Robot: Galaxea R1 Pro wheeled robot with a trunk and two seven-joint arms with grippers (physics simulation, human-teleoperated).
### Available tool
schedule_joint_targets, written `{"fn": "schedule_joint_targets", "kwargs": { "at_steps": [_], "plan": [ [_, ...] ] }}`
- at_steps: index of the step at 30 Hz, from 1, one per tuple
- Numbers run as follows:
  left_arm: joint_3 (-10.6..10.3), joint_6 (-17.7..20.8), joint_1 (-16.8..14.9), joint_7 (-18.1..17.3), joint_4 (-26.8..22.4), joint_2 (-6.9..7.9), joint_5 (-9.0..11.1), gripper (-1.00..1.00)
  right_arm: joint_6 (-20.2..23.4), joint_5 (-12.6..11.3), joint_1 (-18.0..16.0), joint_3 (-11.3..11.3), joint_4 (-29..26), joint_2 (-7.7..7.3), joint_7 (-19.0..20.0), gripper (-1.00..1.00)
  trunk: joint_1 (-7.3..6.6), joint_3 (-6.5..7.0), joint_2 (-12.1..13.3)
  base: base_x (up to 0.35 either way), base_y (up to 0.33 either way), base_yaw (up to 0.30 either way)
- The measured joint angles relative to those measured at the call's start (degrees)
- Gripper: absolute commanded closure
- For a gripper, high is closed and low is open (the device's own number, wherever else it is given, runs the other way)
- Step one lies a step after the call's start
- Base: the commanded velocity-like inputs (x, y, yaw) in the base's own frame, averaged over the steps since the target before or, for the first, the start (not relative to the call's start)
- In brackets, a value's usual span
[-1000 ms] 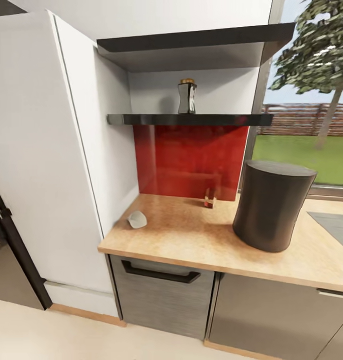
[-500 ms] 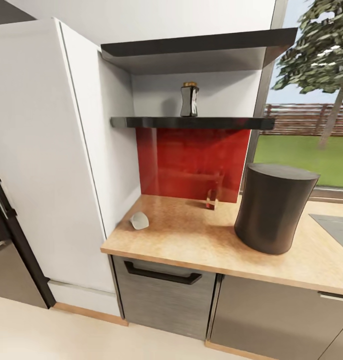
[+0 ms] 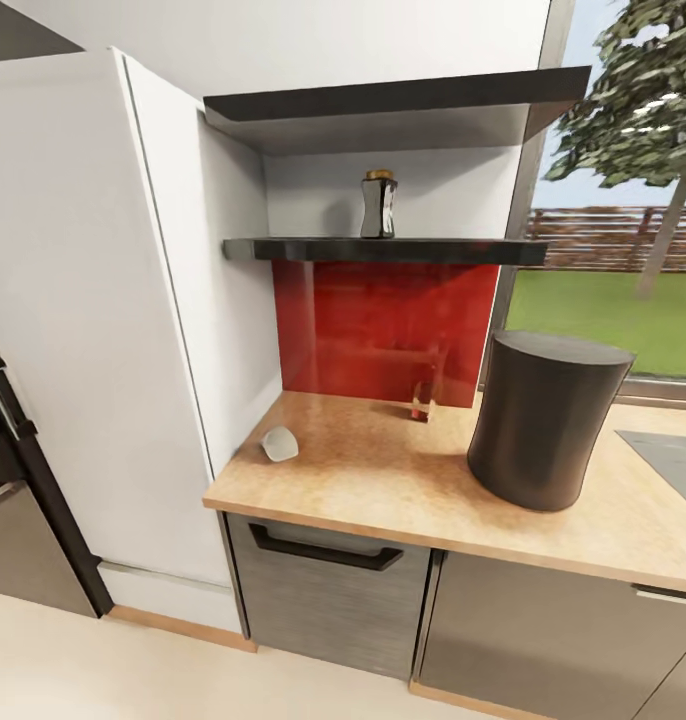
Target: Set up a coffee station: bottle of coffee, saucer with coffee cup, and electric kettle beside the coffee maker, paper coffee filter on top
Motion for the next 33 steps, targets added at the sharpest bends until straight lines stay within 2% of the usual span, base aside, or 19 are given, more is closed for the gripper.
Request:
{"fn": "schedule_joint_targets", "kwargs": {
  "at_steps": [23,29,33],
  "plan": [
    [0.11,0.24,-0.01,0.09,0.09,0.07,0.39,-1.00,-0.03,0.02,0.00,0.11,-0.01,0.20,-0.16,-1.00,-5.07,4.15,9.25,0.000,0.000,0.000],
    [0.10,0.77,0.11,0.45,0.14,0.81,0.12,-1.00,0.15,0.09,-0.02,0.22,-0.01,0.07,-0.04,-1.00,-6.37,5.13,11.58,0.000,0.000,0.000],
    [0.09,0.94,0.06,0.51,2.08,1.41,0.09,-1.00,0.41,-0.07,-0.03,0.16,-1.01,0.29,0.11,-1.00,-6.38,5.13,11.60,0.000,0.000,0.000]
  ]
}}
